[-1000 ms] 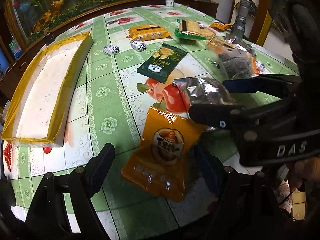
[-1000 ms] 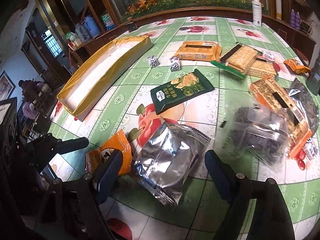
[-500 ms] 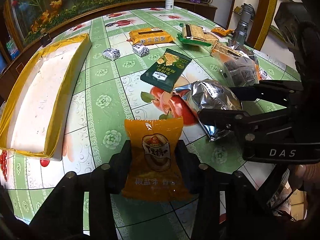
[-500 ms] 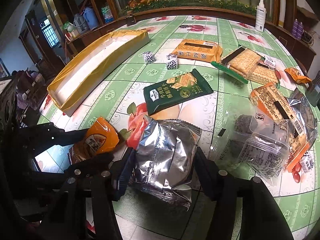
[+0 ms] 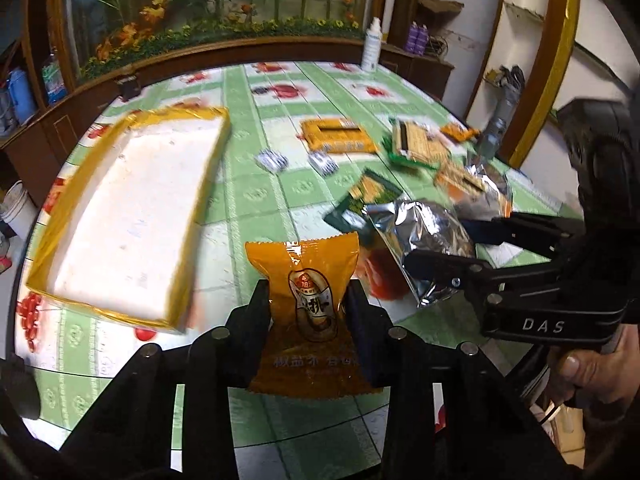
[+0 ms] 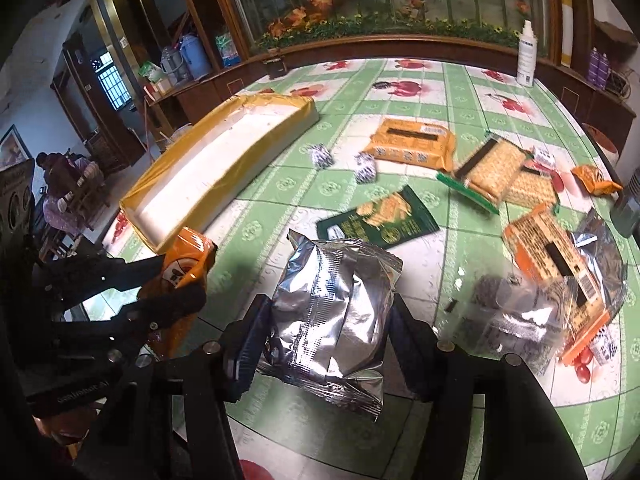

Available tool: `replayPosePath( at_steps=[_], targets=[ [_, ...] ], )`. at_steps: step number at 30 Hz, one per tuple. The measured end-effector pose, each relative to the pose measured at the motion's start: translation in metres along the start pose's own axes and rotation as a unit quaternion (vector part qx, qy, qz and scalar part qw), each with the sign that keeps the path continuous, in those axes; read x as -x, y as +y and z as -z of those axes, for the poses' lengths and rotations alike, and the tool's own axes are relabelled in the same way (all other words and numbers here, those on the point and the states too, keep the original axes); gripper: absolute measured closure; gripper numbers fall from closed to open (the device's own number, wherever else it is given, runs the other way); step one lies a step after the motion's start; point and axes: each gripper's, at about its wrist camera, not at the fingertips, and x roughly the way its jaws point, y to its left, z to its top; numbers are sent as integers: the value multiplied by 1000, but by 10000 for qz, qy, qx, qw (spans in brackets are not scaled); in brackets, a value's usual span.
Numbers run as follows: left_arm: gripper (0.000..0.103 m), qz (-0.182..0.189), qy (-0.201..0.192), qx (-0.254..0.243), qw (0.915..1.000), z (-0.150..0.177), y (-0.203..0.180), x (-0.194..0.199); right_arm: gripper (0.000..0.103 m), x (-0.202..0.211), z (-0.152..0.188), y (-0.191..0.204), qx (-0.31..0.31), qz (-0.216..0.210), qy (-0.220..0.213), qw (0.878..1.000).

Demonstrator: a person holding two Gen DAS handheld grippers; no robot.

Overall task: Organize snacks
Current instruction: 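Carry both bags over the yellow-rimmed tray and open both tools to drop them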

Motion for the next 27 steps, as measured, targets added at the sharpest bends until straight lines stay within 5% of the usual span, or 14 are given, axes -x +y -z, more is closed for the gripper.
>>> replayPosePath(
  at_steps=[16,27],
  targets=[
    [68,-1090,-268,1051,9881,-32,116,0,43,-37,-93,83,570,-820,-311,9945],
    [68,-1472,199,1562,9765,-34,172,-46,43,-118,-152,122,796,-1011,25,9917]
  ],
)
